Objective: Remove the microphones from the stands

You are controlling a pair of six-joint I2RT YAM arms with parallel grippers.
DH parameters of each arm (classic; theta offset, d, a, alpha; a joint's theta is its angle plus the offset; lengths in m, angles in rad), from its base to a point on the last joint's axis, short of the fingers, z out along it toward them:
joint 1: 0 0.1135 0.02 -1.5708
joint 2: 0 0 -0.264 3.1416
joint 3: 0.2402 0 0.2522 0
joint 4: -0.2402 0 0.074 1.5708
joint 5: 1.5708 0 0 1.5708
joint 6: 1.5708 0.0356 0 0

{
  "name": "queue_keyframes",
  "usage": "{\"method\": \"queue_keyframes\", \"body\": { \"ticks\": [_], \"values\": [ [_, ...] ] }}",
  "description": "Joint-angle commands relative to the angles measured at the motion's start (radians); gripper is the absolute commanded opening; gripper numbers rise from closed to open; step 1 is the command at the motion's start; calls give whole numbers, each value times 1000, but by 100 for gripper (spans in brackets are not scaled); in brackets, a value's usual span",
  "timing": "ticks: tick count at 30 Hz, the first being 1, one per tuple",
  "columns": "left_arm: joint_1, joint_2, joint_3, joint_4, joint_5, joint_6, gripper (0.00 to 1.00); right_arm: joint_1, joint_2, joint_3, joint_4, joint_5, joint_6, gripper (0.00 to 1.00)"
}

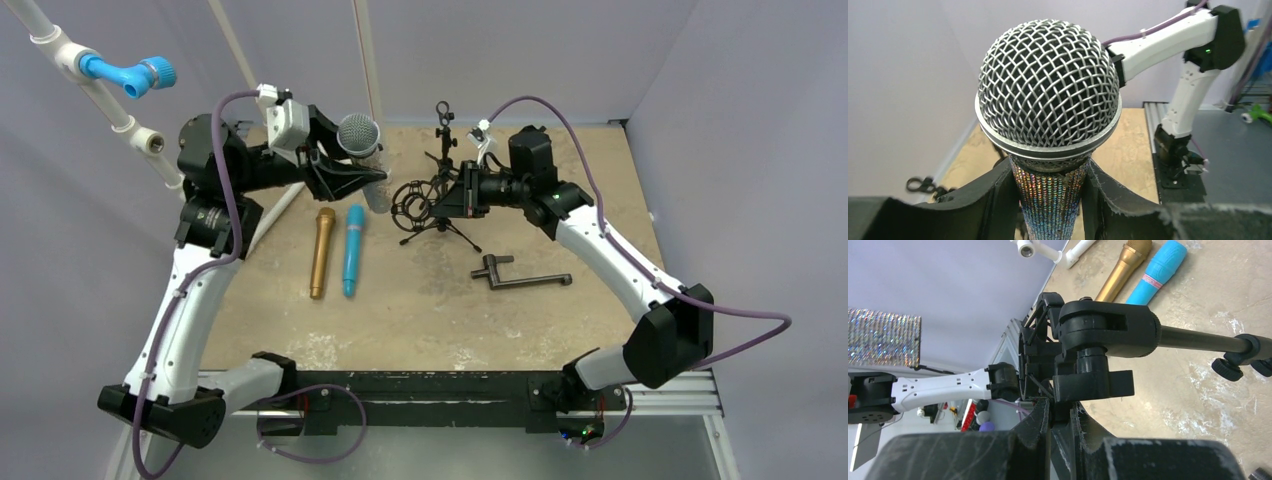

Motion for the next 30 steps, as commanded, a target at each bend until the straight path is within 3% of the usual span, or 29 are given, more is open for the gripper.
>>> {"method": "queue_keyframes", "body": {
  "ticks": [1,8,15,23,30],
  "values": [
    [41,-48,71,-484,-191,270,0,-2,-49,19,73,33,-50,0],
    [95,-79,36,-720,-452,395,0,-1,-47,28,75,15,-50,0],
    [191,-42,-26,-822,-666,410,0,-1,-37,31,79,6,-50,0],
    [288,149,-123,-838,-823,375,0,-2,-37,23,95,-4,-42,0],
    [325,377,-123,-831,-967,361,7,-3,-50,8,105,-8,-41,0]
  ]
}}
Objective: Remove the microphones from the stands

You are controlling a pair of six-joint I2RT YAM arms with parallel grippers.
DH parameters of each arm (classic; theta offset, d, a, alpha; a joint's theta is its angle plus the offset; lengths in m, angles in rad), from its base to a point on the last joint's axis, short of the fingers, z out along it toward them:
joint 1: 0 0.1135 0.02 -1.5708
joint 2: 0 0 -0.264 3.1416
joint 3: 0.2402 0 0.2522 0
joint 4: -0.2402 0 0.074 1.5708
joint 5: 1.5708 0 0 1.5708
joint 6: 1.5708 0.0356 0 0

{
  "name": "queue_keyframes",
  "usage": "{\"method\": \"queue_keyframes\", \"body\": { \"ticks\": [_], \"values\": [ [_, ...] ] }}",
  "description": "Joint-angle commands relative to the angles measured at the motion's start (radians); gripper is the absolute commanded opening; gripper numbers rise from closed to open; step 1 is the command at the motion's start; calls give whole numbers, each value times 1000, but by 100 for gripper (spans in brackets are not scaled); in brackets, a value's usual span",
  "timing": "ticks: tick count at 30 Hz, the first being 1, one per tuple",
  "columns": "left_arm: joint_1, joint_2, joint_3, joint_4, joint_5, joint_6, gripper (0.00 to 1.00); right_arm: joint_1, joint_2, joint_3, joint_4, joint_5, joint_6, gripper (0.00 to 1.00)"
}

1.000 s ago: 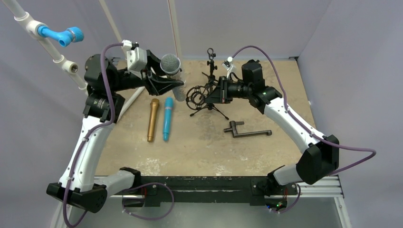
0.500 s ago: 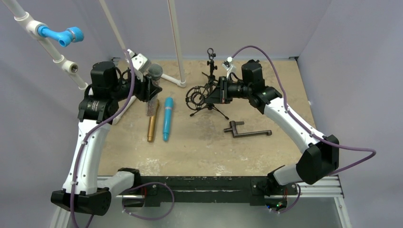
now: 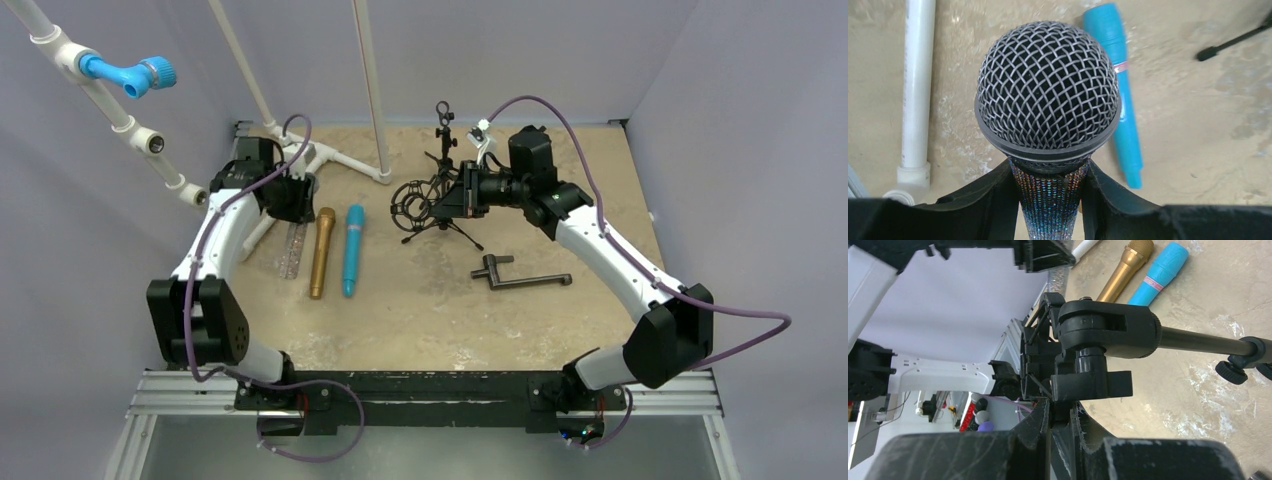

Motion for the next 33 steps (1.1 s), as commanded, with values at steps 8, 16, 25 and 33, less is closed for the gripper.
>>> {"method": "queue_keyframes", "body": {
  "ticks": [8,16,25,33],
  "values": [
    [81,241,74,-18,-102,-52,8,-5,-52,0,107,-12,-27,0],
    [104,337,103,-57,-117,-49,9,-6,-50,-5,128,-24,-11,0],
    [105,408,128,-100,-112,-56,16,-6,-52,-6,134,-33,-4,0],
    [105,465,156,-123,-107,-68,23,-6,-60,-15,144,-39,1,0]
  ]
}}
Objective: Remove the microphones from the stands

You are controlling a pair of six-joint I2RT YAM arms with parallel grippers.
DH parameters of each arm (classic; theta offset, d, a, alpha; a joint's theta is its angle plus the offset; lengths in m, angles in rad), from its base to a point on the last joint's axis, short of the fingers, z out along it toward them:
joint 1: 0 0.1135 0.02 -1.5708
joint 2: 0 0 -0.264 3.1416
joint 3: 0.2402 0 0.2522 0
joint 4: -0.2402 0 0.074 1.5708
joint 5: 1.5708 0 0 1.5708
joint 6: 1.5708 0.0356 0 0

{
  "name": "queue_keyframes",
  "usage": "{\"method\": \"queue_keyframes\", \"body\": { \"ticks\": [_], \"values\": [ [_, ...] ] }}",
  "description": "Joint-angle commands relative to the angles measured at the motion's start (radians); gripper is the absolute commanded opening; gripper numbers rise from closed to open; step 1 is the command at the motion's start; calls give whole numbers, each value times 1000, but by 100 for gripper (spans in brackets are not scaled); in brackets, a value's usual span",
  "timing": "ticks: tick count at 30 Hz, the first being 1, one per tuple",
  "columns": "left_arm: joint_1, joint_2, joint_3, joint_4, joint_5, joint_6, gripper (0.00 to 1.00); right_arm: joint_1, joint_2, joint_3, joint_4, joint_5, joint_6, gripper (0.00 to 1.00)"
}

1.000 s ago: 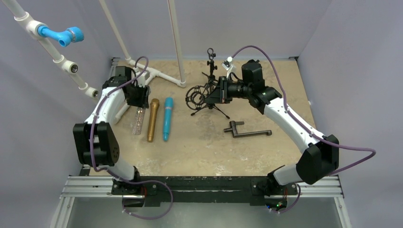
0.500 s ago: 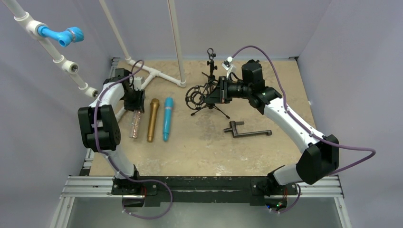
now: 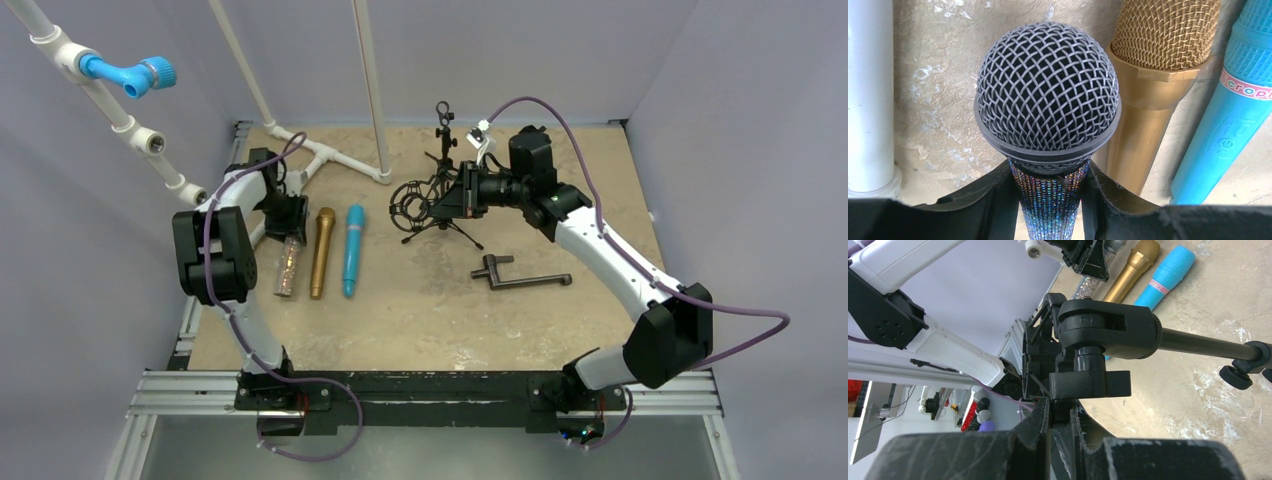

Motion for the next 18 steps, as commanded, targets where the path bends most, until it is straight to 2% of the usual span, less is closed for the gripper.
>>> {"method": "queue_keyframes", "body": {
  "ticks": [1,9,18],
  "values": [
    [8,23,51,-33,5,-24,24,-5,-61,7,91,-18,-11,0],
    [7,34,55,-34,-25,-35,35,-5,-64,9,100,-25,-2,0],
    [6,31,39,-27,-88,-47,38,-6,-60,7,110,-31,7,0]
  ]
}}
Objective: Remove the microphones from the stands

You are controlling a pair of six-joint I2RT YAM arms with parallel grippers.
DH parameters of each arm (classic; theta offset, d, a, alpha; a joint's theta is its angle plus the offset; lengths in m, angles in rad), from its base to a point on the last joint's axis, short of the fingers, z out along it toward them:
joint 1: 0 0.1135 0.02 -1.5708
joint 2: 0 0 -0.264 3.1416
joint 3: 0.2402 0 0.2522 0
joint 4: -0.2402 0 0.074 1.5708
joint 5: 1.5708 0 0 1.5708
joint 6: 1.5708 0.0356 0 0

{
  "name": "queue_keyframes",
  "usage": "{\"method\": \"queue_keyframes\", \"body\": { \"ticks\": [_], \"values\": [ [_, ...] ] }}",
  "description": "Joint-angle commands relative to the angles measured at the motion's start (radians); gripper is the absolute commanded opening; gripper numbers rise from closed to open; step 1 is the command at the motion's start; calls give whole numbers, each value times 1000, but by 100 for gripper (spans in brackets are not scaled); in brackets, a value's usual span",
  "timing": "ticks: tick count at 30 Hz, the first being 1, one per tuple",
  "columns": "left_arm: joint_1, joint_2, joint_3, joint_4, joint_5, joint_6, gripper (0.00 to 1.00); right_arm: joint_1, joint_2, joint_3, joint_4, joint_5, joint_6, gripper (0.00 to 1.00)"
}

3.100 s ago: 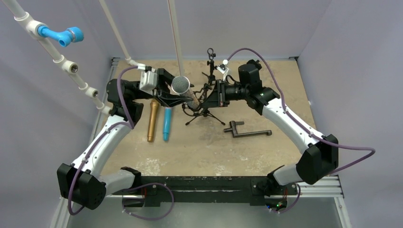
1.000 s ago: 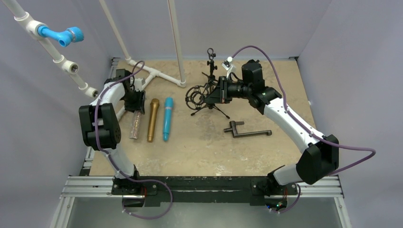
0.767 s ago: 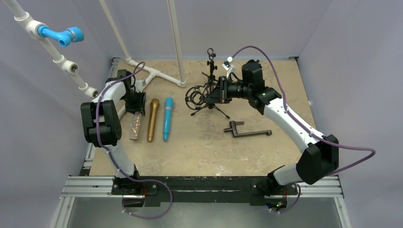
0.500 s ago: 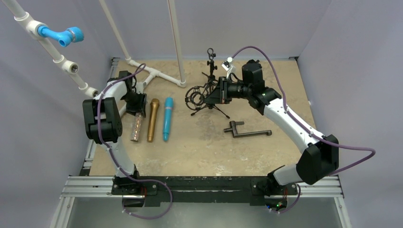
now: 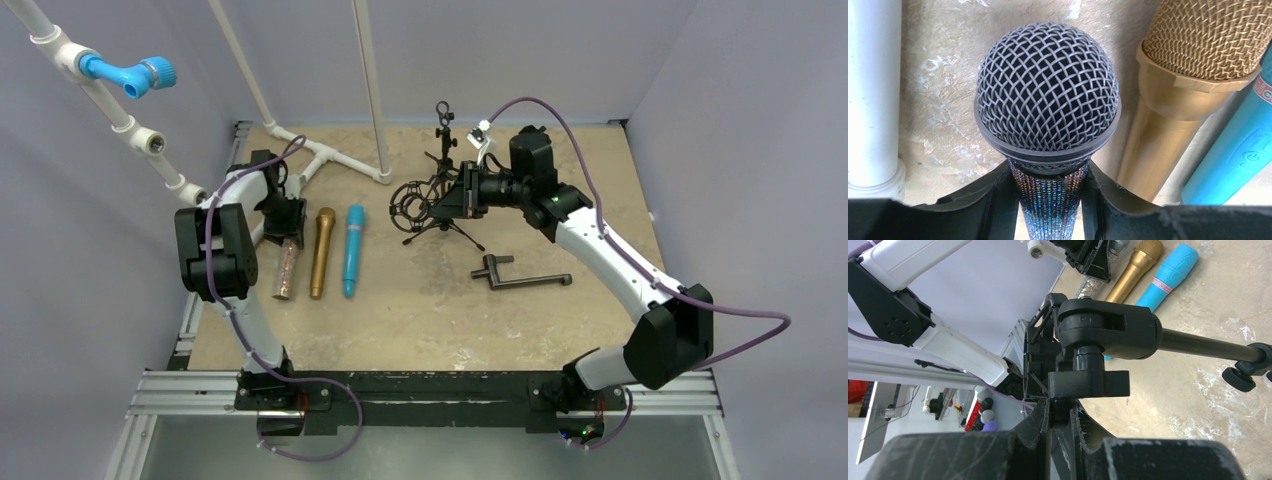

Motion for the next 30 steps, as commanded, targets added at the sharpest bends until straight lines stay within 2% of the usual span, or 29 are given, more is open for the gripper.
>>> {"method": "queue_keyframes", "body": {
  "ticks": [1,10,26,30],
  "values": [
    [5,-8,26,-6,-47,-20,38,-5,-54,11,105,-24,-7,0],
    [-17,-10,16,-8,-87,-12,42,-5,-53,6,116,-28,-2,0],
    [-28,10,47,-41,-66,-10,44,-7,-60,-4,121,-27,-2,0],
    [-28,11,49,-44,-65,-8,50,-8,-60,-4,121,-25,-2,0]
  ]
}}
